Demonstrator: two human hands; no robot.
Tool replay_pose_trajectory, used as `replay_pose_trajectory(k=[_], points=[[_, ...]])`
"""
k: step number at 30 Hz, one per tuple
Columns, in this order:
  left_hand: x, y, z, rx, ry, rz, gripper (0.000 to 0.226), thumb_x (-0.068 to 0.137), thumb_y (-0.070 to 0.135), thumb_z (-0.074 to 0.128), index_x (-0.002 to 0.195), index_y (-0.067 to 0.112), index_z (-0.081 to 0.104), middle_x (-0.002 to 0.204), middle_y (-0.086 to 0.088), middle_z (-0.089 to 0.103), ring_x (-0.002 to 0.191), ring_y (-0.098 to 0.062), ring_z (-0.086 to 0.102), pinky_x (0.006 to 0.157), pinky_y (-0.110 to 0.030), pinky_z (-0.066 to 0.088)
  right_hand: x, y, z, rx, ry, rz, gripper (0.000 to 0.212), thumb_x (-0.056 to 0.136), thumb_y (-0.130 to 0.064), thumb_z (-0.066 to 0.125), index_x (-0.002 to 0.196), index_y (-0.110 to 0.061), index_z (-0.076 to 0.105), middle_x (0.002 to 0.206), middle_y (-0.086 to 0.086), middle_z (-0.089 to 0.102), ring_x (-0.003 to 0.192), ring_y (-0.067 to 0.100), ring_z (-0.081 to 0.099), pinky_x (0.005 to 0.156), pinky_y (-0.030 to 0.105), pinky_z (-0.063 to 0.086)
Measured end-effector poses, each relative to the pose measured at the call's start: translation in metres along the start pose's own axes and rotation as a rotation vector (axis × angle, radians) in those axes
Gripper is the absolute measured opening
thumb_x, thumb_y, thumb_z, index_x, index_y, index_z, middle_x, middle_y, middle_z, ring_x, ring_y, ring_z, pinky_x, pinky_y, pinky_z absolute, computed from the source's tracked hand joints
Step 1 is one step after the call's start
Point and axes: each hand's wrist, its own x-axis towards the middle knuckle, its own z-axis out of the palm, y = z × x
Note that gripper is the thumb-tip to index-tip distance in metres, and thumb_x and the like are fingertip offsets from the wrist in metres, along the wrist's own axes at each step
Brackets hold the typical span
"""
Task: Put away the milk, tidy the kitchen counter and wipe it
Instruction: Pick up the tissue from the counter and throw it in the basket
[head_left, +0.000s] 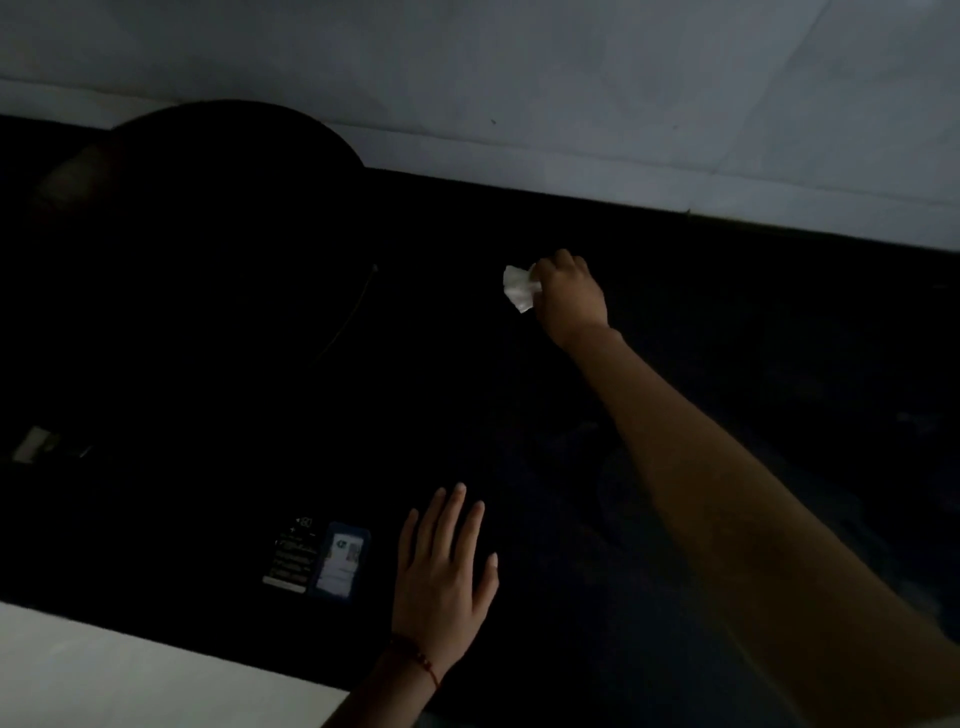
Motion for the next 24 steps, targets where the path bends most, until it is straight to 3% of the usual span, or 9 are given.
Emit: replay_pose_trajectory(k=[7, 10, 14, 19, 24], points=[[-0.001, 0.002, -0.006, -0.052, -0.040, -0.008, 0.051, 0.093, 0.045, 0.022, 0.127, 0.016, 0.048, 0.140, -0.012, 0.047, 0.133, -0.021, 0.029, 0.110, -0.042, 0.020, -0.062, 0.023, -0.041, 0.312, 0.237, 0.076, 0.022, 0.086, 0.000, 0.050, 0.100, 0.002, 0.066, 0.106, 0.023, 0.061, 0.092, 0.036, 0.061, 0.078, 0.035, 0.049], [-0.002, 0.006, -0.011, -0.062, -0.043, -0.003, 0.059, 0.094, 0.045, 0.015, 0.123, 0.013, 0.054, 0.137, -0.015, 0.049, 0.131, -0.022, 0.030, 0.111, -0.048, 0.025, -0.100, 0.031, -0.061, 0.426, 0.343, 0.126, 0.016, 0.085, -0.001, 0.052, 0.092, 0.001, 0.067, 0.095, 0.019, 0.063, 0.079, 0.027, 0.060, 0.068, 0.030, 0.051], [-0.008, 0.017, -0.020, -0.093, -0.041, 0.038, 0.063, 0.094, 0.047, 0.013, 0.122, 0.009, 0.056, 0.134, -0.018, 0.051, 0.129, -0.031, 0.042, 0.103, -0.054, 0.035, -0.182, 0.054, -0.077, 0.452, 0.421, 0.229, 0.012, 0.086, -0.003, 0.054, 0.081, 0.001, 0.064, 0.084, 0.013, 0.062, 0.068, 0.015, 0.054, 0.058, 0.014, 0.039], [-0.025, 0.056, -0.022, -0.158, -0.022, 0.227, 0.065, 0.094, 0.048, 0.015, 0.117, 0.007, 0.059, 0.127, -0.017, 0.057, 0.125, -0.024, 0.039, 0.097, -0.050, 0.044, -0.319, 0.098, -0.086, 0.517, 0.519, 0.507, 0.012, 0.084, -0.001, 0.058, 0.075, -0.007, 0.065, 0.077, 0.000, 0.058, 0.064, 0.014, 0.055, 0.054, 0.014, 0.041], [-0.060, 0.132, -0.012, -0.208, -0.094, 0.464, 0.063, 0.093, 0.048, 0.020, 0.111, 0.006, 0.063, 0.118, -0.014, 0.063, 0.113, -0.032, 0.058, 0.093, -0.045, 0.047, -0.472, 0.138, -0.092, 0.509, 0.696, 0.793, 0.015, 0.078, 0.004, 0.061, 0.076, -0.009, 0.067, 0.076, 0.000, 0.060, 0.064, 0.010, 0.056, 0.059, 0.003, 0.039]])
